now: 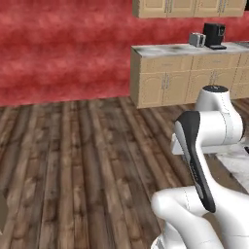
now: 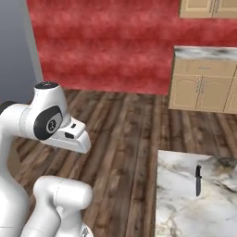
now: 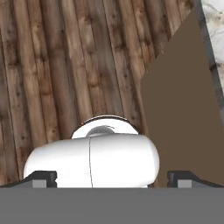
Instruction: Retrieve the butter from the fridge and place it on a plate on the dining table. Then retrieve the butter knife by the fridge and place it near the plate.
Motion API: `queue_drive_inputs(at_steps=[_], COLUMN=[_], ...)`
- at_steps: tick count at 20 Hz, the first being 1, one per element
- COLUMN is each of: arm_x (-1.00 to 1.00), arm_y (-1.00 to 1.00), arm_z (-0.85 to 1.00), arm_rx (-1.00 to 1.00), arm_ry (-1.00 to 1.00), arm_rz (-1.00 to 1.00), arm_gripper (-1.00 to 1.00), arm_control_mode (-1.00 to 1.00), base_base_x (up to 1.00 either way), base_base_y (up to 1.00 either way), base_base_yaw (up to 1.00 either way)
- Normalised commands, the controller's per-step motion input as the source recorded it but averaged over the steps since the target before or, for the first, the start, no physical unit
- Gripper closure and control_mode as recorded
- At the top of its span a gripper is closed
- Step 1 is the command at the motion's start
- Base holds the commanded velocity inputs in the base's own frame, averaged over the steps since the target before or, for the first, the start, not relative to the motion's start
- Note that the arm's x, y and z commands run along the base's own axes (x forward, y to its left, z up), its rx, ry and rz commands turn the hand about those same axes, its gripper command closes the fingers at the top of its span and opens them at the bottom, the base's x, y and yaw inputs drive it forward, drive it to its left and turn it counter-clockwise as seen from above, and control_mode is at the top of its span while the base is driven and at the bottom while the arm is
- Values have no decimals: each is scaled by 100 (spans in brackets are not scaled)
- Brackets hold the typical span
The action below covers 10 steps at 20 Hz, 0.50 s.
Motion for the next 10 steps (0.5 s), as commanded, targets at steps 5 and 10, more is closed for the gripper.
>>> queue_drive_inputs(at_steps=[5,10], arm_x=[0,0], arm_y=[0,0], arm_z=[0,0], arm_rx=[0,0], arm_ry=[0,0], arm_rz=[0,0], arm_gripper=[-100,-100], arm_control_mode=[100,100], base_base_x=[100,100], base_base_y=[38,55], base_base_yaw=[-16,-38])
